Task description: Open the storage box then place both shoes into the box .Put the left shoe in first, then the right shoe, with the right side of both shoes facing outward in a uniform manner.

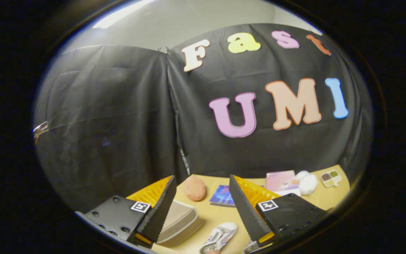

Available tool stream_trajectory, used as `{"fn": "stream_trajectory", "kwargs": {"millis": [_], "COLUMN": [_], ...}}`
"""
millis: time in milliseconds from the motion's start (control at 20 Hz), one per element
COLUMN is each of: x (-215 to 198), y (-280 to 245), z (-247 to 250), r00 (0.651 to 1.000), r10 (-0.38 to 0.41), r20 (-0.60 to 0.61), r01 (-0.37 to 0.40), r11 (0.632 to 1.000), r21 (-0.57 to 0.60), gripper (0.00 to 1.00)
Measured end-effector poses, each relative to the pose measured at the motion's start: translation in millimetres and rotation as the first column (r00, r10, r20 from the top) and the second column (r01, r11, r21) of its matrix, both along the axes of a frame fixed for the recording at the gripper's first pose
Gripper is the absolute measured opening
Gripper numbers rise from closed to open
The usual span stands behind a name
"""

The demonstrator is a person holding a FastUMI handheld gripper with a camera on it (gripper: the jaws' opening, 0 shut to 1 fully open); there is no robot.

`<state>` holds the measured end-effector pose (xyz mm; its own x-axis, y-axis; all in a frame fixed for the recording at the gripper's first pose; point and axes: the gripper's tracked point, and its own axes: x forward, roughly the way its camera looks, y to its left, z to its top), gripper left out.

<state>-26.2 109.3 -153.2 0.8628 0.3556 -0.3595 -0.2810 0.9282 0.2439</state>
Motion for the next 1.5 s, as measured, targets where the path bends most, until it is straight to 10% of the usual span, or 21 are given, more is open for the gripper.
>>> {"fn": "stream_trajectory", "kwargs": {"millis": [200, 550, 1500], "x": [-22, -43, -77], "y": [35, 51, 113], "z": [-65, -141, -211], "r00": [0.971, 0.881, 0.662], "r10": [0.105, 0.125, 0.351], "r20": [-0.217, -0.456, -0.662], "r01": [-0.066, 0.059, 0.322], "r11": [0.982, 0.928, 0.665], "r21": [0.176, 0.368, 0.674], "gripper": [0.96, 0.99, 0.99]}}
